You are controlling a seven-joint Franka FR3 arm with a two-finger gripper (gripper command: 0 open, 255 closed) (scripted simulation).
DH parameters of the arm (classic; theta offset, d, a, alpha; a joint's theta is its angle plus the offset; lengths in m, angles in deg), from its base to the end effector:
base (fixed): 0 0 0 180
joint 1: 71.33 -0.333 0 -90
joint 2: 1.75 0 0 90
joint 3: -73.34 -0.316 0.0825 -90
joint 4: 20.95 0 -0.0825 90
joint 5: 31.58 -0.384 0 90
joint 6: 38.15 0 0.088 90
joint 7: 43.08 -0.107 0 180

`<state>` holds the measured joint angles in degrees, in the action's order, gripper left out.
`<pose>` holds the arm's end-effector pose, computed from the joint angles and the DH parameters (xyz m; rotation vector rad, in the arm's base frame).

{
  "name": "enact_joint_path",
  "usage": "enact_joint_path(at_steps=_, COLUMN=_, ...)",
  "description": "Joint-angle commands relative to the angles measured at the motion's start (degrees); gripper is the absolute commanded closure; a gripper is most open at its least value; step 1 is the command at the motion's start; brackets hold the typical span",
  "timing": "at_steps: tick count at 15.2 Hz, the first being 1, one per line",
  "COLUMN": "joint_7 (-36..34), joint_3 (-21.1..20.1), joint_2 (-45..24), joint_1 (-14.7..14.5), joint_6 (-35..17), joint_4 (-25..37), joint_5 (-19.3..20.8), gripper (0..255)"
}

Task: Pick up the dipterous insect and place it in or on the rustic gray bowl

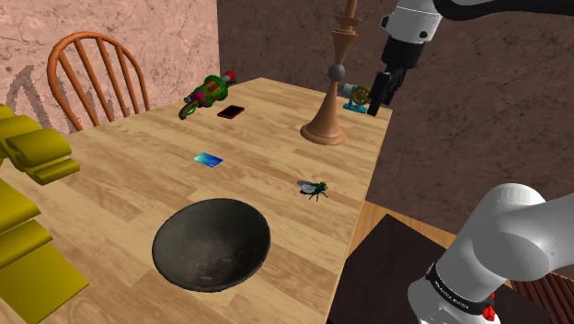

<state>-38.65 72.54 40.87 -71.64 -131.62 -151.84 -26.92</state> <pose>0.3255 -0.0005 0.6173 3.0417 0.1441 0.1339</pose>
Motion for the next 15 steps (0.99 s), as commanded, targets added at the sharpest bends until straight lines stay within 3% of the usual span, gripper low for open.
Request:
enact_joint_path(at_steps=1, joint_7=0.0, joint_3=0.0, joint_2=0.0, joint_1=0.0, joint_6=0.0, joint_4=0.0, joint_5=0.0, gripper=0)
enact_joint_path(at_steps=15, joint_7=2.64, joint_3=-9.51, joint_2=-11.98, joint_1=-8.42, joint_6=-20.02, joint_4=-10.8, joint_5=0.61, gripper=0)
